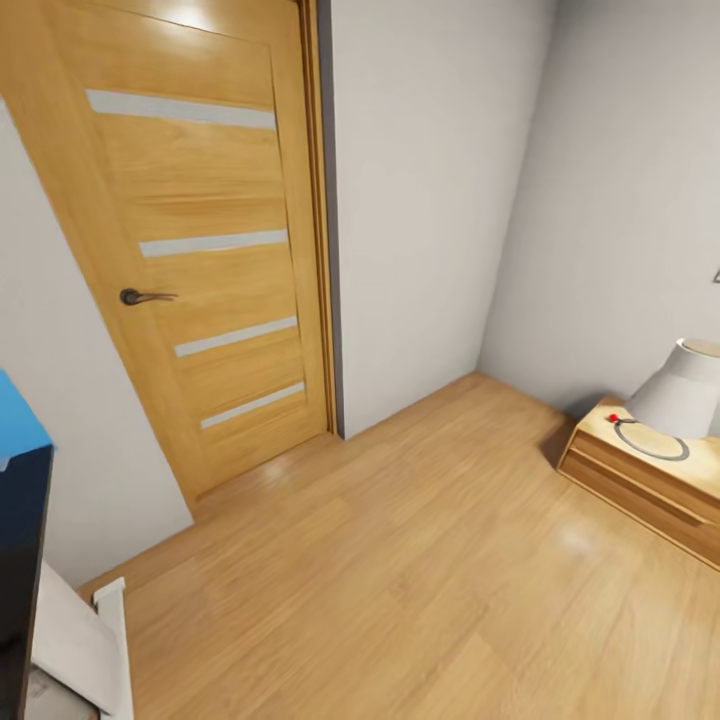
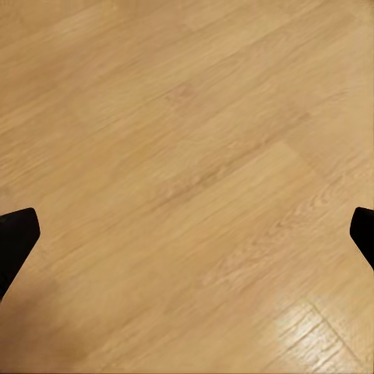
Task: In the bedroom, organize the workspace by keeping the computer under the desk, ensuring the monitor is on the desk, placing the keyboard on the desk next to the monitor, placing the mouse on the desk next to the keyboard, moving the folder from the swivel chair onto the desk next to the mouse, stacking the notebook on top of the folder with the pen on top of the notebook, and positioning the swivel chair next to the desk.
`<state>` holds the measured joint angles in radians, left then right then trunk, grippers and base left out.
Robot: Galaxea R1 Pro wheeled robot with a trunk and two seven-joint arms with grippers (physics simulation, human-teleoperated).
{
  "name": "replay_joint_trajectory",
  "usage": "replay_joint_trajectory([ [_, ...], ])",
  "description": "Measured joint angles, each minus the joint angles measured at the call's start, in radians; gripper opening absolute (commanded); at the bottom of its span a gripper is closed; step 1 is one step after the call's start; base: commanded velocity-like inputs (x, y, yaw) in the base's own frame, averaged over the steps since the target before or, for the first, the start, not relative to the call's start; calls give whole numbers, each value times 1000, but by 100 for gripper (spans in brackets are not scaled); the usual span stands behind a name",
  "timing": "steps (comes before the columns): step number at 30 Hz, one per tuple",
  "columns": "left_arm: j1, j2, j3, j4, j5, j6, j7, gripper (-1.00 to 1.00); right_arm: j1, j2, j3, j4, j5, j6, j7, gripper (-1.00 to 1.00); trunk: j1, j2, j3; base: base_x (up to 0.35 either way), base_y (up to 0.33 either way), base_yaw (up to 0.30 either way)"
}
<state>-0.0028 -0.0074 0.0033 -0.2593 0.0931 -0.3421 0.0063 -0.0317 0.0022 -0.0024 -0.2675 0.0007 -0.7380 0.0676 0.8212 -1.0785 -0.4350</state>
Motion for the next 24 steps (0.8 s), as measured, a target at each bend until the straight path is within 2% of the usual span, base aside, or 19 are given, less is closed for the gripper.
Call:
replay_joint_trajectory([
  [12, 0, 0, 0, 0, 0, -1, 0, 100, 0, 1, 0, 0, 0, 0, 0, 100, 0, 0, 0, 327, -35, 30],
  [24, 0, 0, 1, 0, 0, -1, 0, 100, 0, 1, 0, 0, 0, -4, 0, 100, 0, 0, 0, 324, -121, 206],
])
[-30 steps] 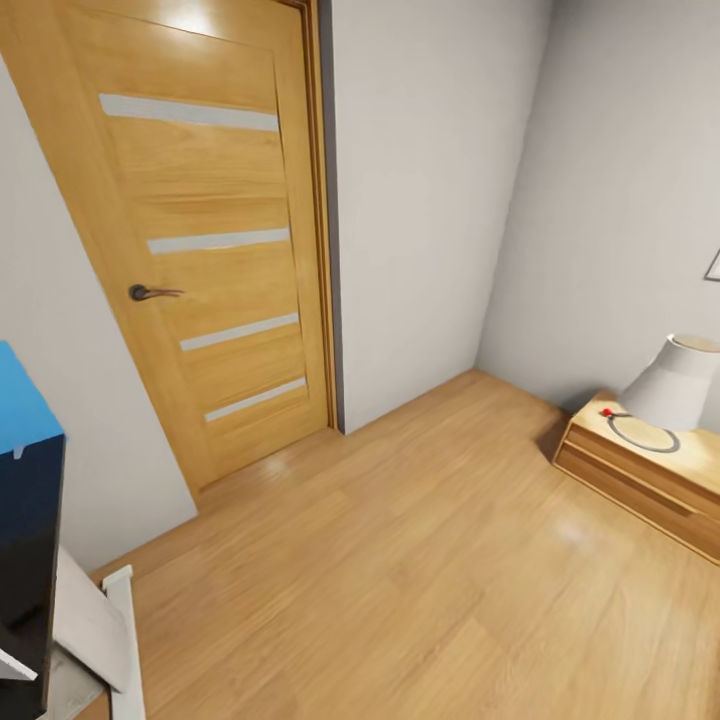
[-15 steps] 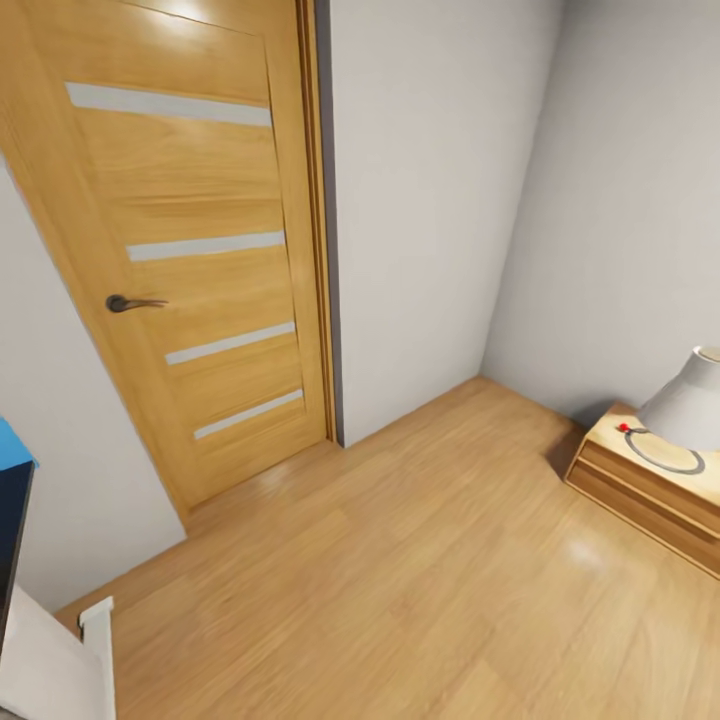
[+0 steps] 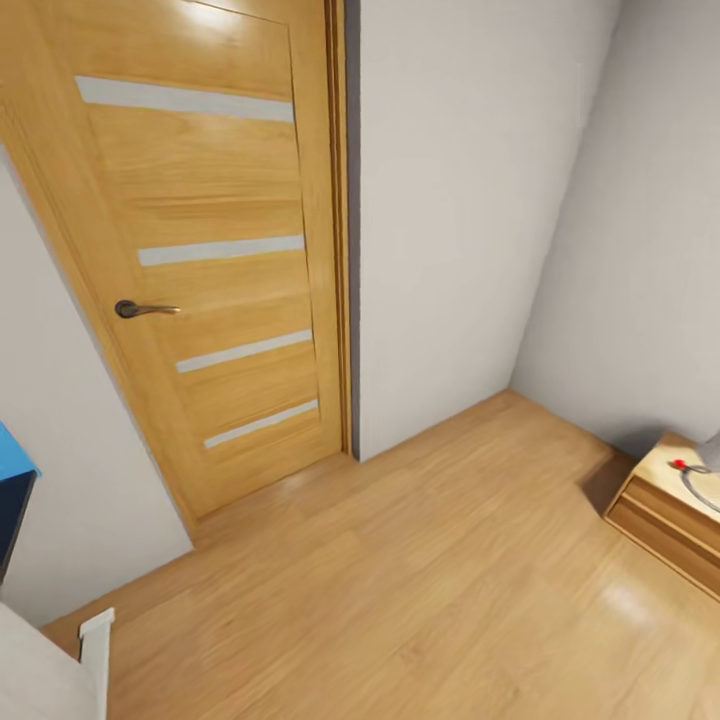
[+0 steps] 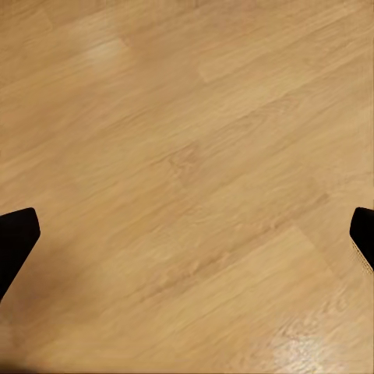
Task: In the bedroom, organize the workspace by keeping the computer under the desk, ensuring the monitor is on the desk, placing the keyboard on the desk next to the monitor, placing the mouse on the desk next to the keyboard, moving the folder from the swivel chair onto the desk next to the mouse, stacking the notebook on top of the folder with the pen on top of the notebook, and positioning the swivel chair next to the desk.
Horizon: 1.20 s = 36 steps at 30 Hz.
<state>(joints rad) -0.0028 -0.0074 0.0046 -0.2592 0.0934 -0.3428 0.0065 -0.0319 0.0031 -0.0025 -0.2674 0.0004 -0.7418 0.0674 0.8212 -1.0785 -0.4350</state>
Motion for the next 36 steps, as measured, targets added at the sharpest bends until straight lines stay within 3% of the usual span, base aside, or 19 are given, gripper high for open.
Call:
replay_joint_trajectory([
  [14, 0, 0, 0, 0, 0, -3, 0, 100, 0, -1, -1, 0, 1, -4, -1, 100, 0, 0, 0, 265, -200, 273],
  [22, 0, 1, 0, 0, 0, -4, 0, 100, 0, -2, -2, -1, 1, -6, 0, 100, 1, 0, 2, 43, -41, 261],
  [36, 0, 2, 1, 0, 2, -3, 0, 100, 0, -1, -3, 1, 1, -73, -1, 100, 1, 0, 16, 2, -63, 215],
])
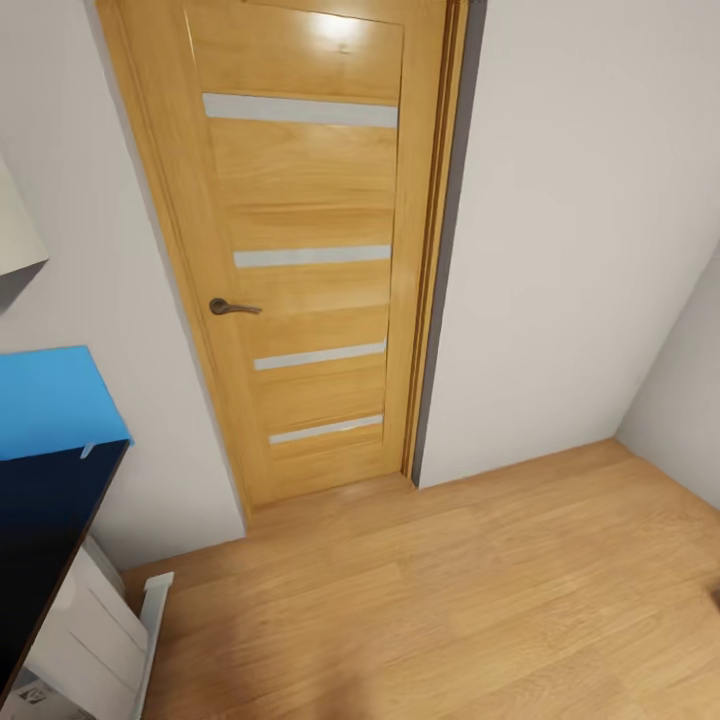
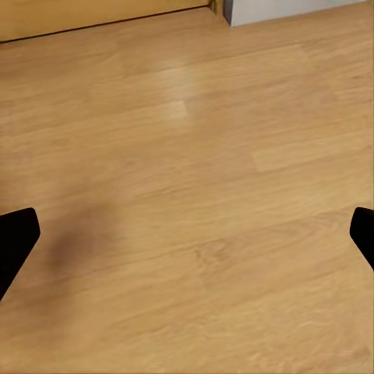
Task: In the bedroom, organize the workspace by keeping the computer under the desk, ensuring the monitor is on the desk, placing the keyboard on the desk next to the monitor, placing the mouse on the desk next to the keyboard, moving the folder from the swivel chair onto the desk next to the mouse, stacking the notebook on top of the folder with the pen on top of the notebook, and positioning the swivel chair next to the desk.
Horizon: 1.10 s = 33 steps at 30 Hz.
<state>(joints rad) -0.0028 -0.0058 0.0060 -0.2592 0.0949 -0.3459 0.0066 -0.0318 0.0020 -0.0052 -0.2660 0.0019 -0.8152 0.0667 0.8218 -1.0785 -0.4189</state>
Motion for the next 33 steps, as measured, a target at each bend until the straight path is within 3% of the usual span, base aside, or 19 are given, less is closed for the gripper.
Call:
replay_joint_trajectory([
  [10, 0, 0, 0, 0, 0, -1, 0, 100, 0, 1, 0, 0, 0, -3, -1, 100, 0, 0, 10, 0, -237, 235],
  [33, 0, 3, 3, 0, 2, -3, 2, 100, 0, 1, 0, -1, 0, -8, 0, 100, 0, 0, 22, 0, -12, 265],
])
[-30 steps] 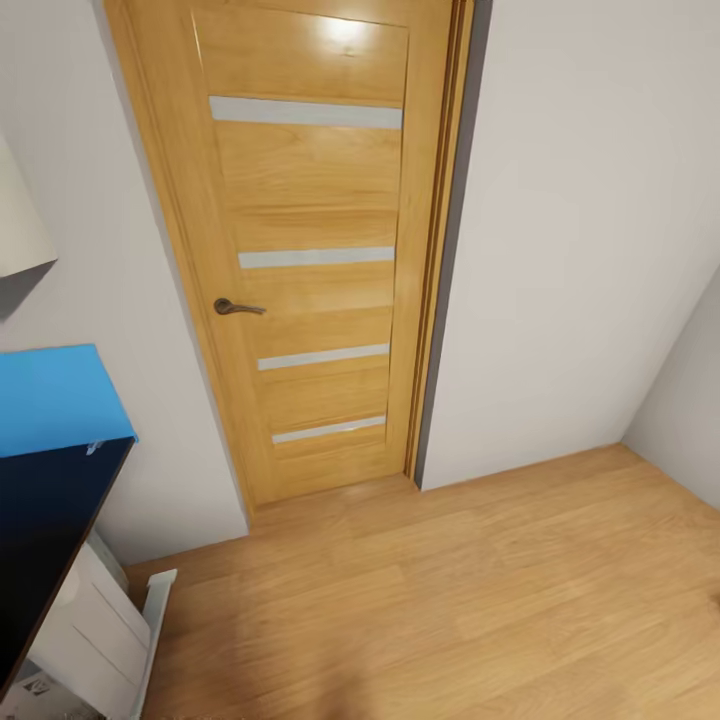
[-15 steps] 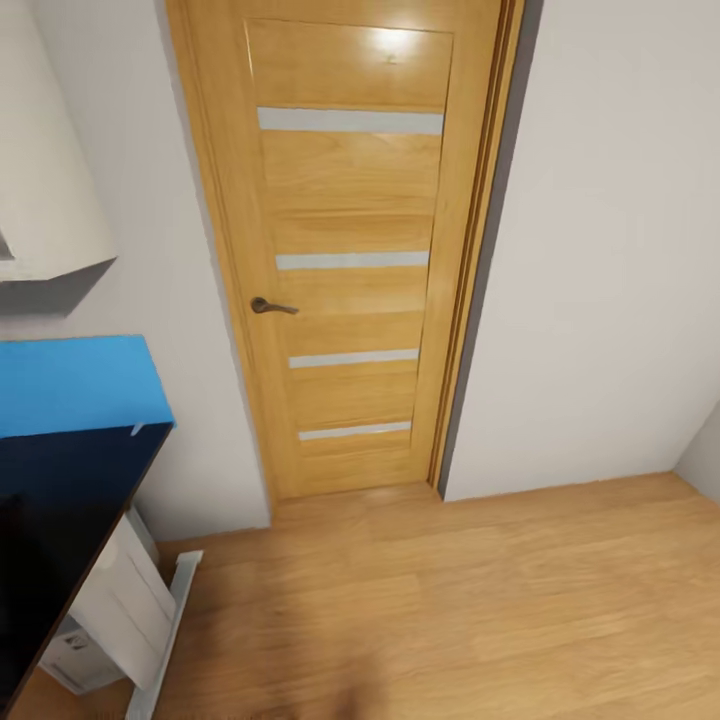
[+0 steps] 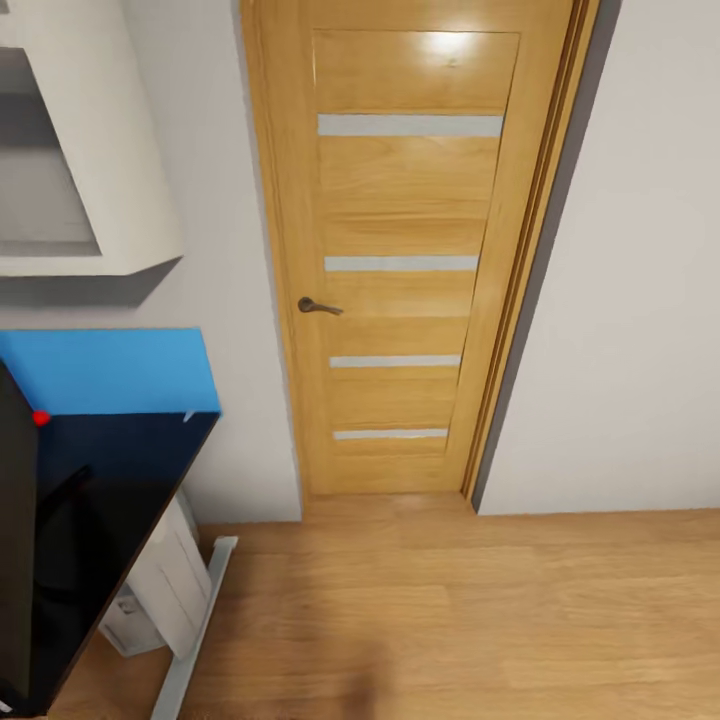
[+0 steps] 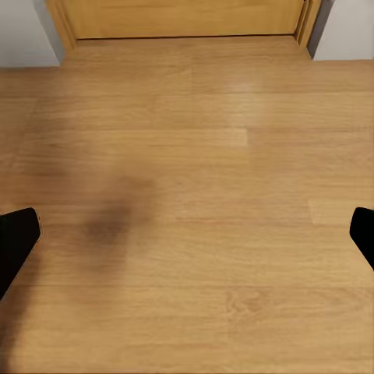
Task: In the bedroom, organize the workspace by keeping the computer under the desk, ensuring the monitor is on the desk, placing the keyboard on the desk next to the monitor, placing the mouse on the desk next to the keyboard, moving the folder from the swivel chair onto the desk next to the mouse, stacking the notebook on top of the folder with the pen on top of the notebook, and positioning the swivel chair next to the desk.
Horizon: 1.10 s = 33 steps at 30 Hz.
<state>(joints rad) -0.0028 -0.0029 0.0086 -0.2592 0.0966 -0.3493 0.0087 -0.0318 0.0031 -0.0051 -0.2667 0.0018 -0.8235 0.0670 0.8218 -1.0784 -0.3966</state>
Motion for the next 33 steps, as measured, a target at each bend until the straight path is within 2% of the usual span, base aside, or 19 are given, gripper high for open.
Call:
replay_joint_trajectory([
  [6, 0, 0, -1, 1, 1, -84, 1, 100, 0, 0, 1, -1, 1, -1, 0, 100, 0, 0, 2, 0, 0, 276],
  [14, 0, 0, -2, 13, 1, -121, 1, 100, 0, 0, 1, -1, 1, -1, 1, 100, 0, 0, 2, 0, 0, 287],
  [17, 0, 0, -2, 15, 1, -157, 1, 100, 0, 0, 1, -1, 1, -1, 1, 100, 0, 0, 2, 0, 0, 289],
  [20, 1, 0, -2, 23, 2, -256, 1, 100, 0, 0, 1, -1, 1, -1, 0, 100, 0, 0, 2, 0, 0, 289],
  [22, 1, -2, -2, 88, 4, -428, 0, 100, 0, 0, 1, -1, 1, -1, 0, 100, 0, 0, 2, 0, 0, 289],
  [23, 1, -1, -1, 104, 5, -467, 0, 100, 0, 0, 1, -1, 1, -1, 0, 100, 0, 0, 2, 0, 0, 289],
  [27, 0, 0, 0, 126, 6, -522, 1, 100, 0, 0, 0, -1, 1, -1, 0, 100, 0, 0, 2, 0, 0, 289],
  [29, 0, 1, 2, 129, 7, -529, 2, 100, 0, 0, 0, -1, 1, -1, 1, 100, 0, 0, 2, 0, 0, 289],
  [31, 0, 1, 16, 131, 9, -535, 2, 100, 0, 0, 0, -1, 1, -1, 0, 100, 0, 0, 2, 0, 0, 289],
  [33, 1, 2, 44, 132, 9, -538, 2, 100, 0, 0, 0, -1, 0, -1, 0, 100, 0, 0, 2, 0, 0, 289],
])
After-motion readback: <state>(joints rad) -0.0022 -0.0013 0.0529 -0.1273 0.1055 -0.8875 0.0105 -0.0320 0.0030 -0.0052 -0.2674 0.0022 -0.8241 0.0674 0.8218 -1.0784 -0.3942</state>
